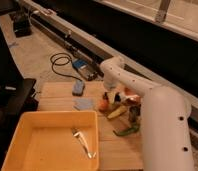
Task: Place grapes in tray
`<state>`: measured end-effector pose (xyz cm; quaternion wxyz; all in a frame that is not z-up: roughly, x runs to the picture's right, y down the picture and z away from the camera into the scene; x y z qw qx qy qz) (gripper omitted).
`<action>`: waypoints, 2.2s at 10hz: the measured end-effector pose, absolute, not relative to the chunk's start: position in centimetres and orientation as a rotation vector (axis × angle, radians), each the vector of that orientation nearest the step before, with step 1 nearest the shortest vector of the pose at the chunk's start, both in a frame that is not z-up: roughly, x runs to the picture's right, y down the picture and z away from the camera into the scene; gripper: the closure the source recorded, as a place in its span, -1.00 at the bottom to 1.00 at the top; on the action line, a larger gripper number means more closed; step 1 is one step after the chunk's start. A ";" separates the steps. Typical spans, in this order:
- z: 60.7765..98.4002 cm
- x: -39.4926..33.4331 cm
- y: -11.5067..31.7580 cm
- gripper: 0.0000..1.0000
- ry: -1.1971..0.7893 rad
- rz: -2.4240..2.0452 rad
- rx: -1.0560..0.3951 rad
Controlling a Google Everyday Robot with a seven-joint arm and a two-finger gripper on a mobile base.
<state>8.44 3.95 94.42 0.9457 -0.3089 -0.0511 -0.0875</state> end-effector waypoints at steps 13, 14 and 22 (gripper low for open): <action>94.2 7.7 2.8 1.00 -0.094 -0.210 -0.617; 92.6 6.9 1.4 1.00 -0.104 -0.231 -0.590; 80.2 -2.1 -1.2 1.00 -0.548 -0.481 -0.484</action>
